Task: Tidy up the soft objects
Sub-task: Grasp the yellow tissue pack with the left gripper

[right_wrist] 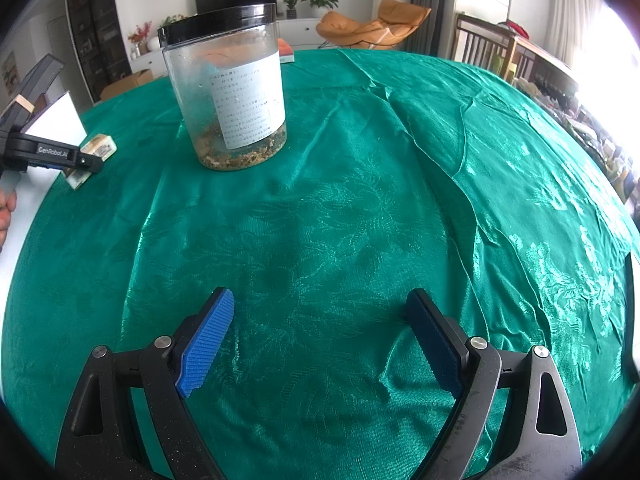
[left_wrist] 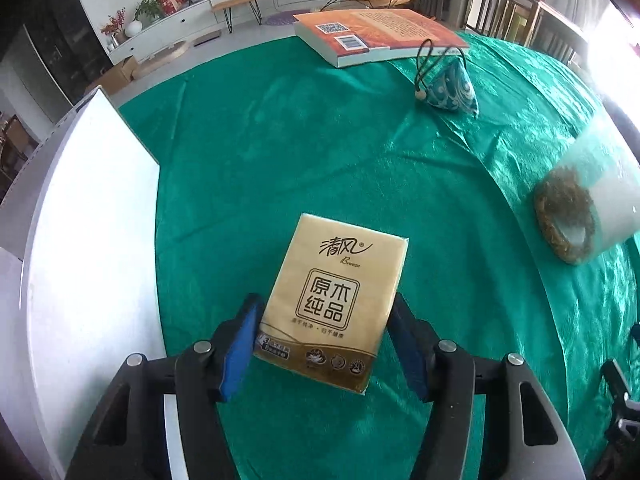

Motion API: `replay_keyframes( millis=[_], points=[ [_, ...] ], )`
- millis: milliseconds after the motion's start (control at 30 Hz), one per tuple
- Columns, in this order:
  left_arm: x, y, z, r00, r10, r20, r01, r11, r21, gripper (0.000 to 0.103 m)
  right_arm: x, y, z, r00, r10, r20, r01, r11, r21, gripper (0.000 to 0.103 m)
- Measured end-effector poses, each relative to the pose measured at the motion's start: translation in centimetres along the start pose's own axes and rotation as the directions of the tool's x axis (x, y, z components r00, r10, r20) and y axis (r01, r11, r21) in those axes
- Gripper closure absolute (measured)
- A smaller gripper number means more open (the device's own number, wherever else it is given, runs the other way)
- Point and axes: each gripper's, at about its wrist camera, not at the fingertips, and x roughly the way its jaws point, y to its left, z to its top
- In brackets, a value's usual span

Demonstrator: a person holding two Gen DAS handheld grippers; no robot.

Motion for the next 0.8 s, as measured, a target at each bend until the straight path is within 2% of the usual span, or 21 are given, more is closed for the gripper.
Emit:
replay_keyframes(
  millis=[267,400,467,500,567,600,633,800],
  points=[
    [-4.0,-4.6,-8.2,1.0,-0.014,-0.012,0.014,1.0,-0.001,0.041,0.0,0.0,0.0,1.0,0.0,0.0,0.0,1.0,0.0,0.013],
    [-5.4,-5.8,-12.1,0.999,-0.035,0.02,0.036,0.998,-0.05,0.041,0.0,0.0,0.0,1.0,0.0,0.0,0.0,1.0,0.0,0.013],
    [-5.8,-6.1,-13.4,0.998,-0.012,0.059,0.016,0.998,-0.058,0.041,0.0,0.0,0.0,1.0,0.0,0.0,0.0,1.0,0.0,0.013],
    [-5.9,-6.3,-13.7,0.997,-0.001,0.08,0.006,0.998,-0.06,0.039,0.0,0.0,0.0,1.0,0.0,0.0,0.0,1.0,0.0,0.013],
    [-5.7,-6.3,-14.2,0.995,0.019,0.093,-0.013,0.998,-0.064,0.025,0.0,0.0,0.0,1.0,0.0,0.0,0.0,1.0,0.0,0.013],
    [-5.3,-5.8,-14.1,0.995,0.035,0.098,-0.028,0.997,-0.073,0.009,0.0,0.0,0.0,1.0,0.0,0.0,0.0,1.0,0.0,0.013],
    [-5.0,-5.6,-14.1,0.994,0.05,0.095,-0.043,0.996,-0.077,0.002,0.0,0.0,0.0,1.0,0.0,0.0,0.0,1.0,0.0,0.013],
    [-4.3,-3.9,-14.5,0.988,-0.015,0.152,0.034,0.991,-0.128,0.0,0.0,0.0,0.0,1.0,0.0,0.0,0.0,1.0,0.0,0.013]
  ],
)
